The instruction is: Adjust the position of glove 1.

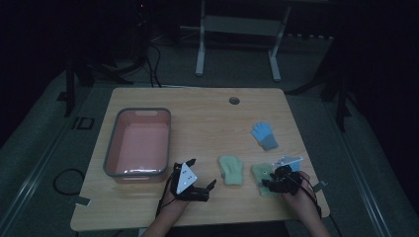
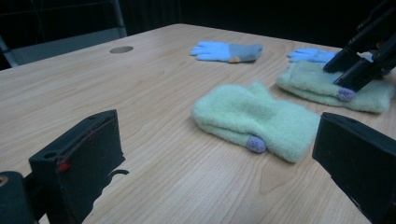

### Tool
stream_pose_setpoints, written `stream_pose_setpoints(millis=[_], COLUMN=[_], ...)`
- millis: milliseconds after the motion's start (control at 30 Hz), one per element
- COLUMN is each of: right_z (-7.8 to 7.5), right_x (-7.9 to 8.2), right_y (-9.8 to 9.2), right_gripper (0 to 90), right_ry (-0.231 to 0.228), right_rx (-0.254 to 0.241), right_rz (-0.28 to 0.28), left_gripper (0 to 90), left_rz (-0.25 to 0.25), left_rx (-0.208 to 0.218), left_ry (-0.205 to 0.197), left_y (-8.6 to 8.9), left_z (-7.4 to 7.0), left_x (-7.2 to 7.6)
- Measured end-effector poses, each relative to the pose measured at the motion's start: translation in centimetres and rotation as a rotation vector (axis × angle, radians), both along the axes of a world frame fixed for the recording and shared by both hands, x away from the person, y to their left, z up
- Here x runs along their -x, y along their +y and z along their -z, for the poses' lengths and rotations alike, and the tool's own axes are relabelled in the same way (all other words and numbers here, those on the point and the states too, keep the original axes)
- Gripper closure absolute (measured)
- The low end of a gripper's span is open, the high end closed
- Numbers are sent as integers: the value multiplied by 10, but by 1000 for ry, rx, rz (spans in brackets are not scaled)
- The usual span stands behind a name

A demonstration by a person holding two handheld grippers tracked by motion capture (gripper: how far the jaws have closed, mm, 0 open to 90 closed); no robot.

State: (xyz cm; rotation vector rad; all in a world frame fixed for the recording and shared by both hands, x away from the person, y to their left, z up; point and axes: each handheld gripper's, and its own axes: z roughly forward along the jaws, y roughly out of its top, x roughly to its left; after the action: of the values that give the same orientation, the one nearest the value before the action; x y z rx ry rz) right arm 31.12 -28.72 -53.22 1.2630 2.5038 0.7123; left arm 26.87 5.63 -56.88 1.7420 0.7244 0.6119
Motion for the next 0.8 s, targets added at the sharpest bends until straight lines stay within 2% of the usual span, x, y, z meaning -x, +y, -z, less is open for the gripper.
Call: stream_pose_setpoints(millis=[133,200,367,400,533,800], right_z=[2,2,0,-9,-20,-43], right_x=[1,1,2,4,2,2], right_y=[-3,-4,-2,-2,-3,7], right_gripper=[662,786,815,824,826,828], right_ry=[-11,-2,-3,-25,-51,-97], right_rx=[-23,-43,-50,-71,-90,-81], right_rz=[20,47,73,105,131,128], left_gripper=[18,18,18,18,18,18], left_rz=[0,0,-1,-1,0,-2], left_rx=[-2,-3,-1,-2,-3,-1], left_ry=[0,-1,1,0,-1,2], left_y=[0,0,0,0,0,0], left_z=[0,0,0,0,0,0], left_x=[0,0,0,0,0,0])
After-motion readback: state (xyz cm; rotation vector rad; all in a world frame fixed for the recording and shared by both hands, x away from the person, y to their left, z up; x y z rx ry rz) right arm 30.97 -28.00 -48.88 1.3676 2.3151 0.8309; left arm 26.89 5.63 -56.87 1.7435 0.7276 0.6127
